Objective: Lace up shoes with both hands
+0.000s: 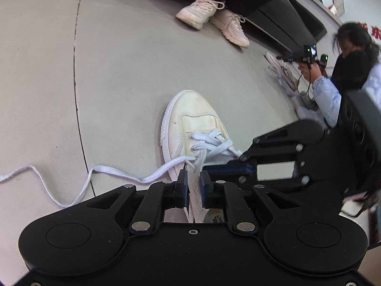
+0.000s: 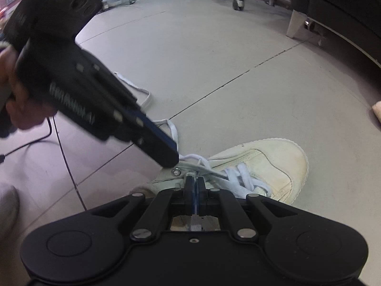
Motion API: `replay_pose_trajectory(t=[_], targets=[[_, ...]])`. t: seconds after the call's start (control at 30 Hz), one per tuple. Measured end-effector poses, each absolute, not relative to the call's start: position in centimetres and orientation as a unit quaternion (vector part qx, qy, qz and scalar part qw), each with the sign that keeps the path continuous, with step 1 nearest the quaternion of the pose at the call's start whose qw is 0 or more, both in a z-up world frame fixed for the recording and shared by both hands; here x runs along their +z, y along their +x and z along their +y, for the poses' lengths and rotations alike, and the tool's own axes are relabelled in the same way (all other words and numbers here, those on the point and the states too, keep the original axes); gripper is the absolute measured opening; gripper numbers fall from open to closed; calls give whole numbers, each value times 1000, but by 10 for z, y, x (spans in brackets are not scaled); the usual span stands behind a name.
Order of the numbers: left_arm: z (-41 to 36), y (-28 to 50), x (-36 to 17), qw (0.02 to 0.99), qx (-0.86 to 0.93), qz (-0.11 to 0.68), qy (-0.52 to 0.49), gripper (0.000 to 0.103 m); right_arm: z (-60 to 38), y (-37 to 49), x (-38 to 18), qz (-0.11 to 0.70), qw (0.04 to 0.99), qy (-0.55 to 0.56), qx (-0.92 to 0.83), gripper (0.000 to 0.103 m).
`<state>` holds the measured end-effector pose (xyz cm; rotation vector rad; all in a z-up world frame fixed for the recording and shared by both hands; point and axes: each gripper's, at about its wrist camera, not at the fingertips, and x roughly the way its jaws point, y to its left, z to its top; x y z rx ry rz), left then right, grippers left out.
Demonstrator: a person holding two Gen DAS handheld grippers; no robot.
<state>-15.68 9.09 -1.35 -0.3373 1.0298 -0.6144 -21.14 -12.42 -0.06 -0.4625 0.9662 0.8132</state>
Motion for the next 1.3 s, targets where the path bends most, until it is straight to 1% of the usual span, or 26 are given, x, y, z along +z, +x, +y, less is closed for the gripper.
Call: replay_pose_trajectory(t=[0.07, 0.17, 0.37, 0.73, 0.83, 0.9, 1.0, 1.07, 1.13, 1.2, 1.27, 1.3], targets=[[99, -151, -16, 811, -277, 484, -177, 10, -128, -210, -1, 449, 784, -202, 378, 1], [96, -146, -24, 807, -282, 487, -178, 9, -131, -207, -1, 448, 786, -187, 382, 1], [82, -142, -35, 797, -308, 487, -181, 11, -136, -212, -4, 436, 788, -189, 391, 1], [77, -137, -47, 787, -332, 483, -194, 11, -142, -212, -11, 423, 788, -186, 407, 2], [78, -136, -48, 785, -335, 483, -195, 7, -142, -213, -12, 422, 788, -188, 407, 2], [78, -135, -48, 784, -335, 484, -197, 2, -141, -214, -12, 422, 789, -190, 405, 2], [77, -138, -46, 791, -329, 481, -188, 2, -142, -219, -2, 419, 795, -195, 392, 2], [70, -148, -35, 815, -317, 463, -146, 2, -144, -227, 12, 409, 805, -196, 382, 5], [57, -167, -18, 854, -303, 418, -60, 2, -145, -245, 31, 395, 814, -192, 381, 6], [40, -196, -1, 899, -270, 337, 78, 2, -134, -267, 33, 409, 797, -212, 390, 6], [29, -220, 11, 917, -235, 259, 192, 2, -120, -291, 15, 419, 773, -271, 391, 6], [29, -227, 16, 918, -217, 237, 230, 2, -116, -298, 9, 419, 771, -288, 385, 3]])
